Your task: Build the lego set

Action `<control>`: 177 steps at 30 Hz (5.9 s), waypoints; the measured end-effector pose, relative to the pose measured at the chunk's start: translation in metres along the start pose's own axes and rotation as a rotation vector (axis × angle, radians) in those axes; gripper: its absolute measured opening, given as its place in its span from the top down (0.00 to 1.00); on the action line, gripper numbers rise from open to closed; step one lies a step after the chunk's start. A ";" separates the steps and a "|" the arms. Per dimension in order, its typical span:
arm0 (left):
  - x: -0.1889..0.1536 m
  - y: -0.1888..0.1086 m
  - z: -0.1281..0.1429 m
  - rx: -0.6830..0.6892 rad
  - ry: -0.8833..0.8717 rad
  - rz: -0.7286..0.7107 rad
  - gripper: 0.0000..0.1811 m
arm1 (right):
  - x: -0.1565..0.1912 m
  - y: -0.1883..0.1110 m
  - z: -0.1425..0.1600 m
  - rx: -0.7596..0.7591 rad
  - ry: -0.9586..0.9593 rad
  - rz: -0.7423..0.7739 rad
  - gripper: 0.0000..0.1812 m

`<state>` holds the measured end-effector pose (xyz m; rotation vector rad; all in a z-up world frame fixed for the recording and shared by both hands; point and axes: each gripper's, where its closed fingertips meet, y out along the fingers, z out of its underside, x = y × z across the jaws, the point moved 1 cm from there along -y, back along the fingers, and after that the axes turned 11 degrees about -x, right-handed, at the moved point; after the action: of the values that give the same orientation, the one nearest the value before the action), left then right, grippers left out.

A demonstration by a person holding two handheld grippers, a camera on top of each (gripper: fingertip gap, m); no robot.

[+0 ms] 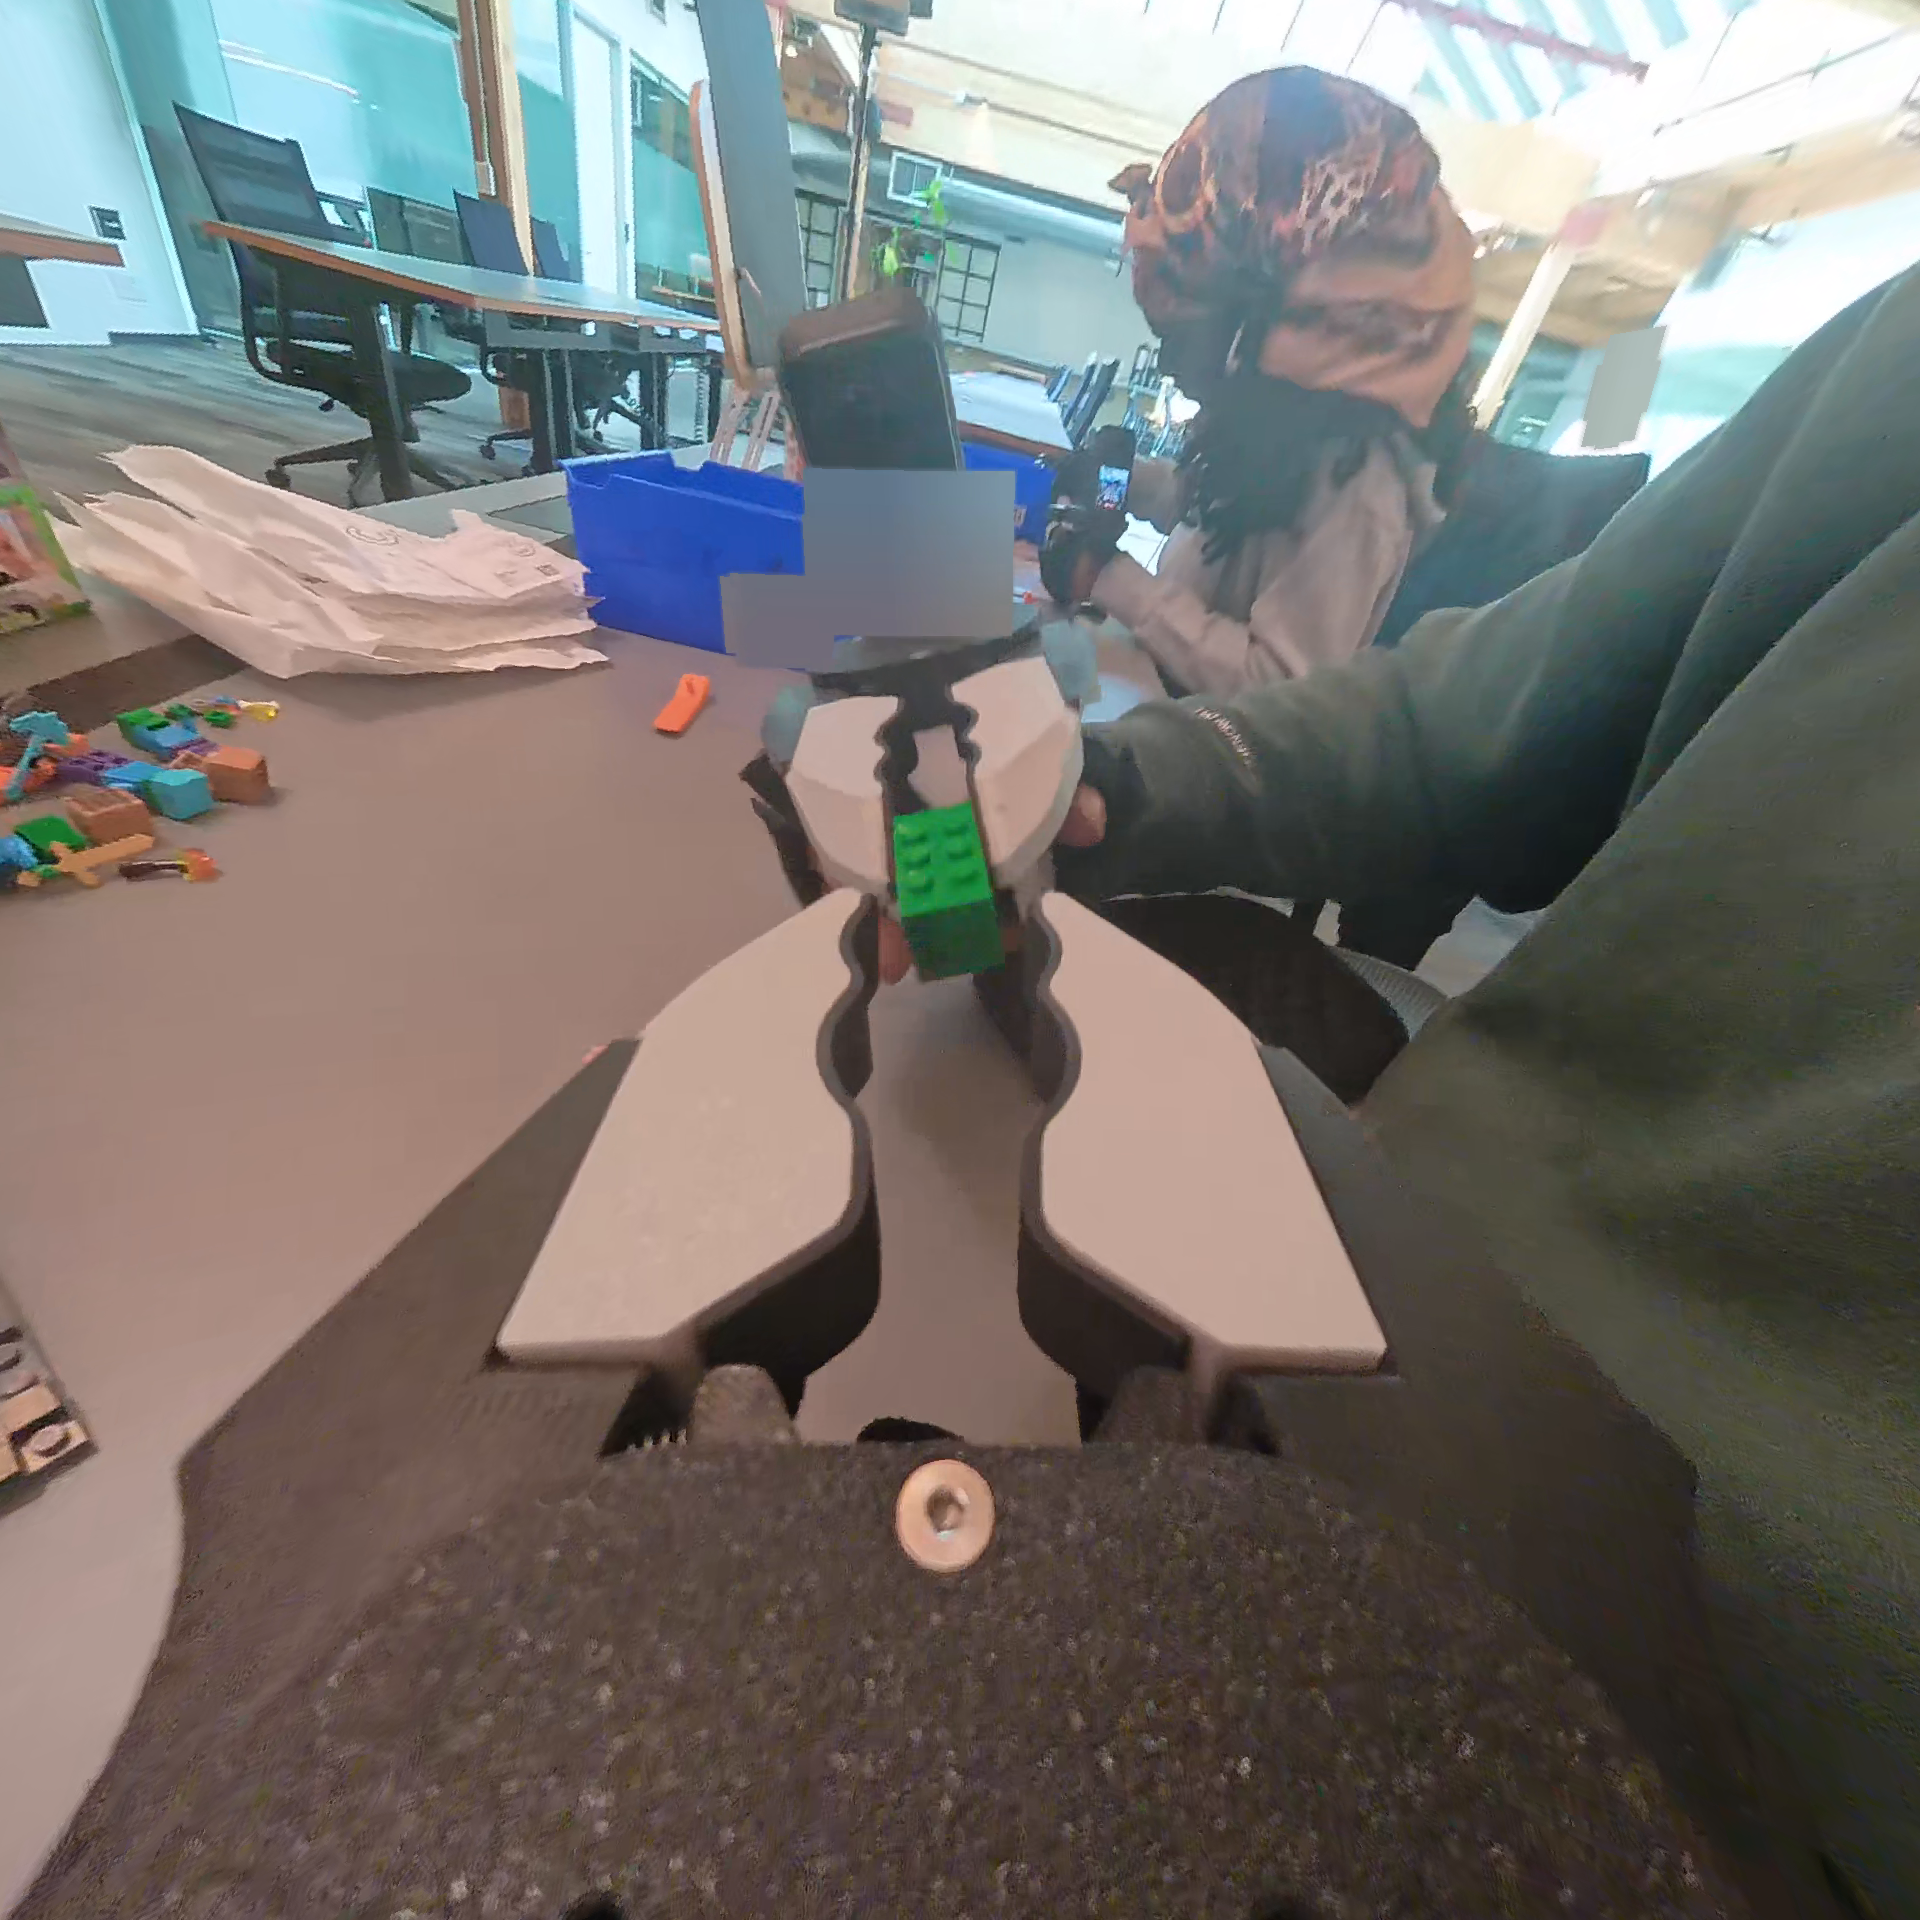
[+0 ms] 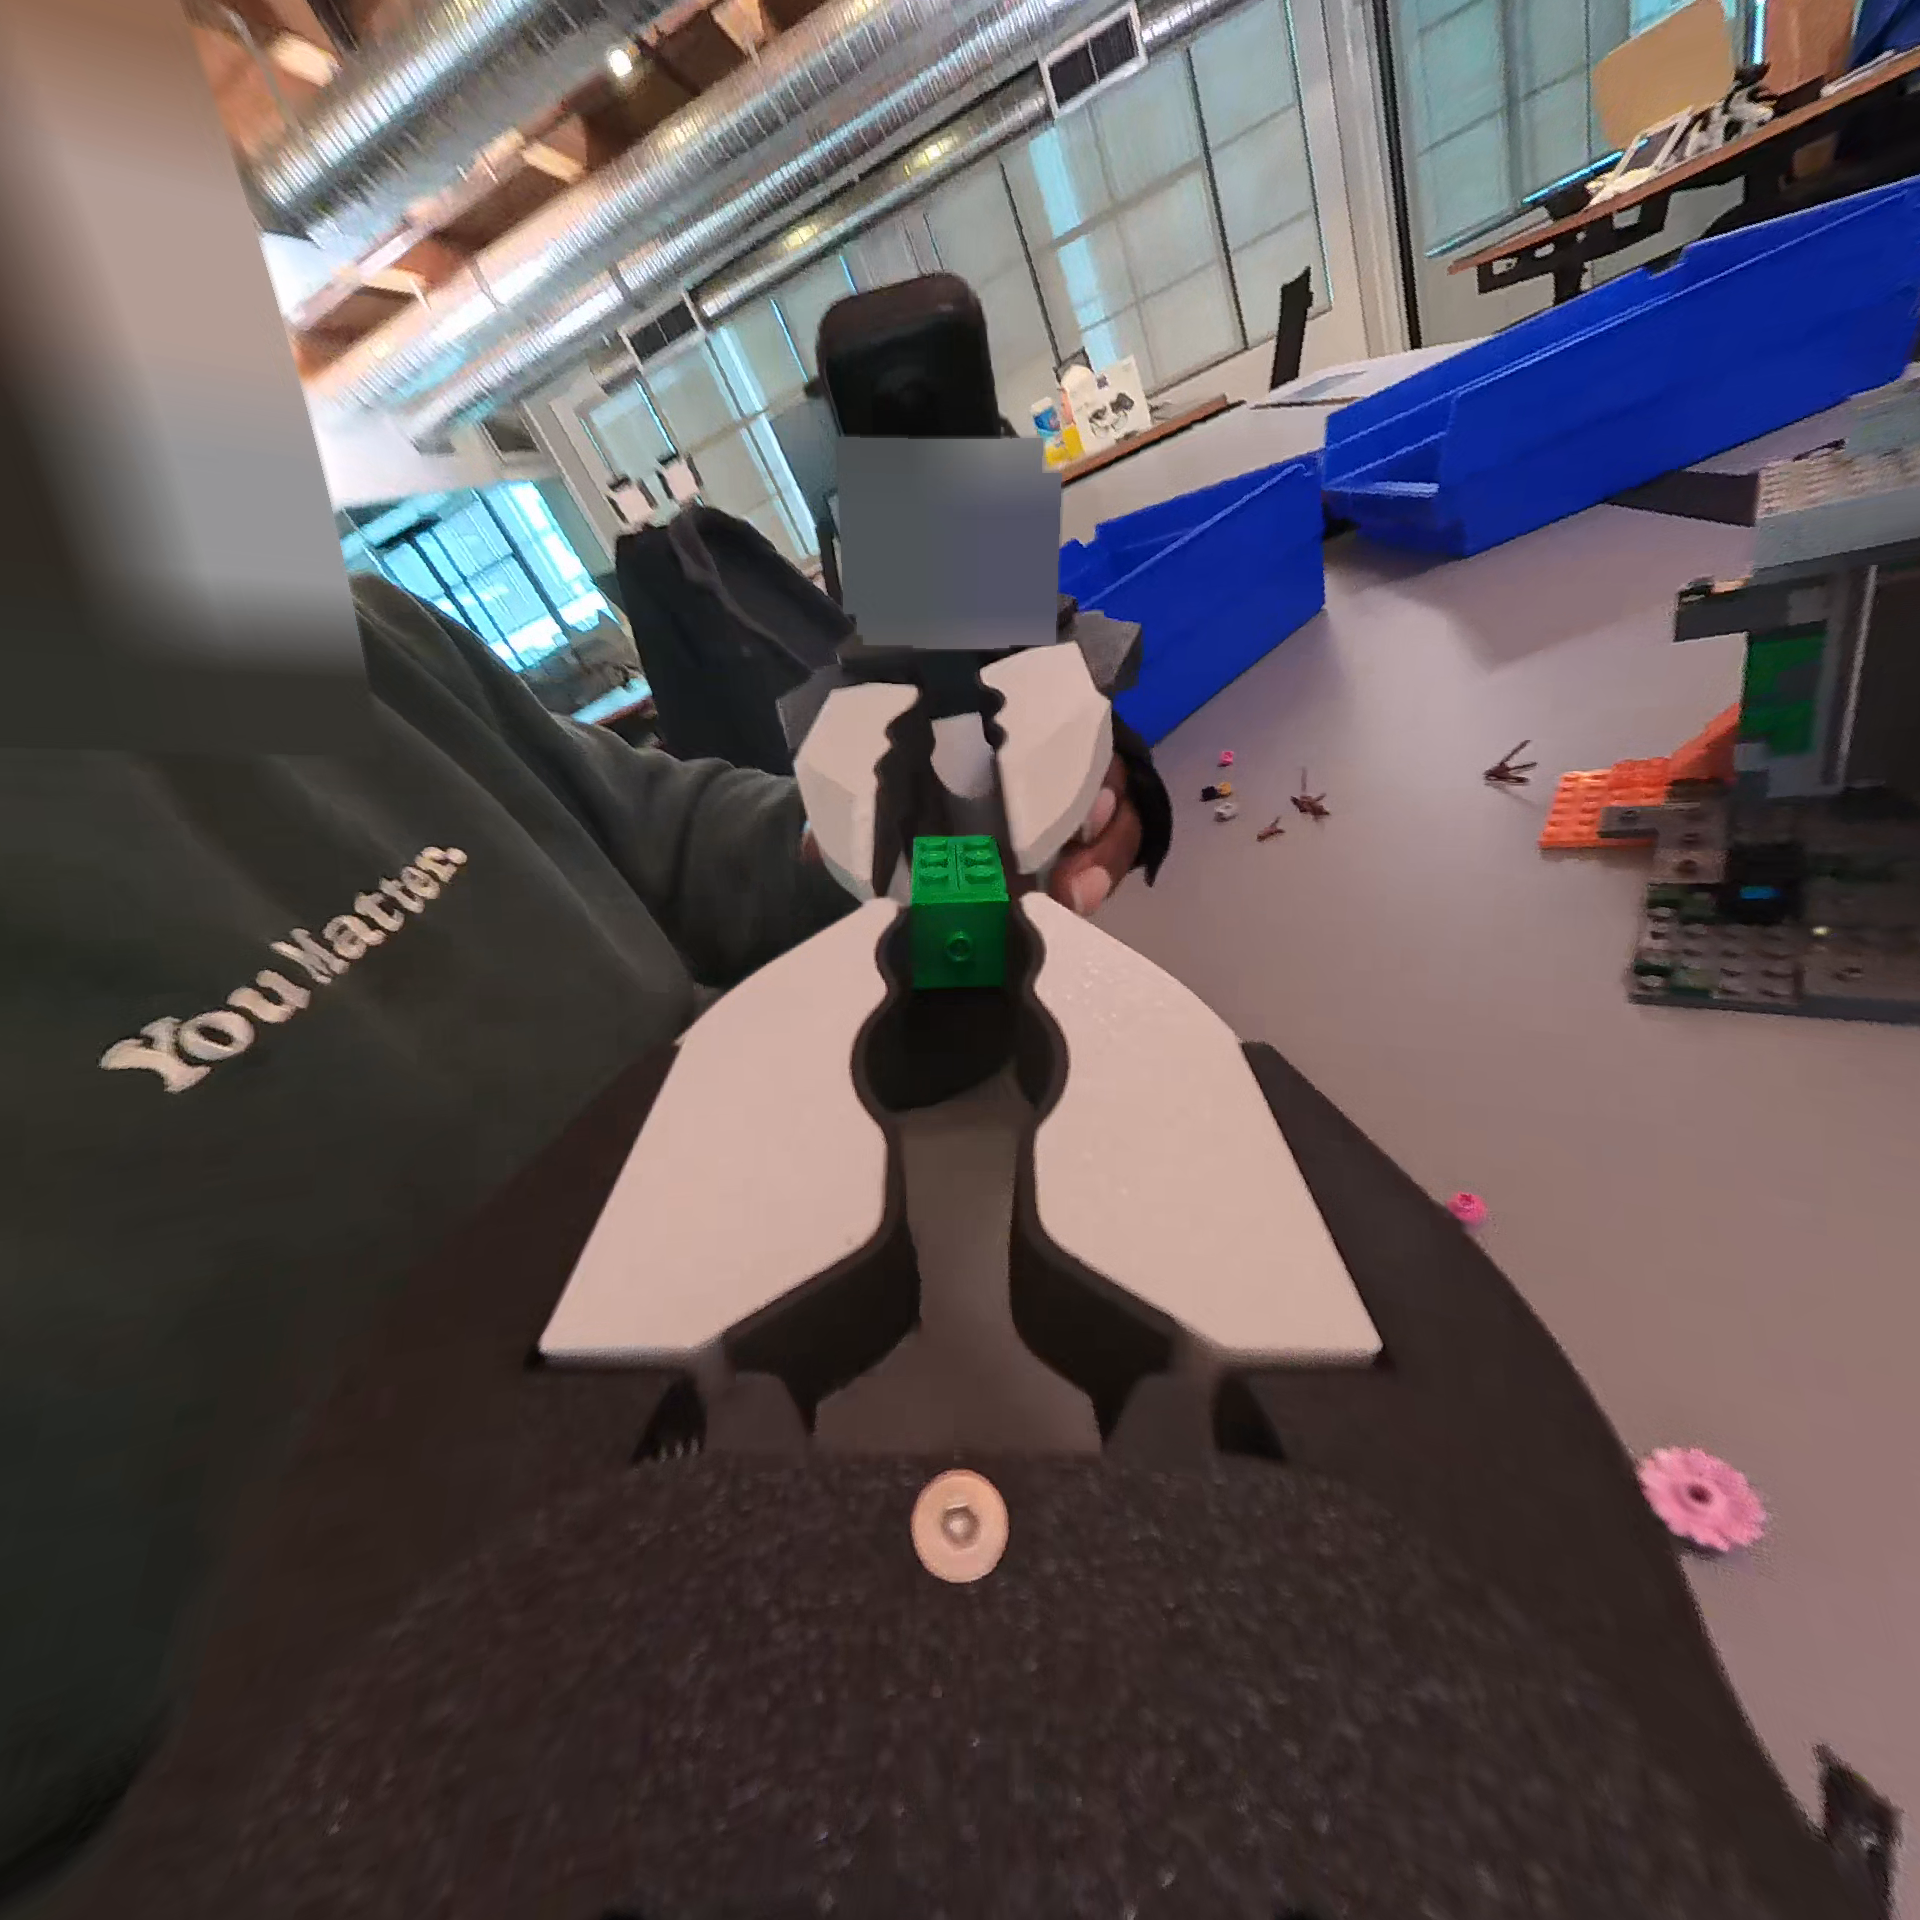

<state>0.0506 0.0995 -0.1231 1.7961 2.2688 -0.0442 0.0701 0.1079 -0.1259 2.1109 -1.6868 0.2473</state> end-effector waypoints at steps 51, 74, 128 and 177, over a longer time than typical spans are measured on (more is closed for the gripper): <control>0.029 -0.014 0.087 0.533 0.288 -0.099 0.86 | -0.036 -0.003 0.075 1.271 -0.513 0.117 0.91; 0.029 -0.017 0.067 0.369 0.217 -0.095 0.91 | -0.026 0.019 0.031 0.889 -0.384 0.111 0.85; 0.030 -0.018 0.093 0.504 0.182 -0.104 0.91 | -0.065 -0.028 0.047 0.847 -0.299 0.167 0.92; 0.029 -0.017 0.087 0.472 0.190 -0.117 0.91 | -0.031 0.009 0.056 1.020 -0.366 0.052 0.92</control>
<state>0.0429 0.1073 -0.2158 1.9462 2.6681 -0.4882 0.0466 0.1093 -0.1865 2.9546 -2.0853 0.9551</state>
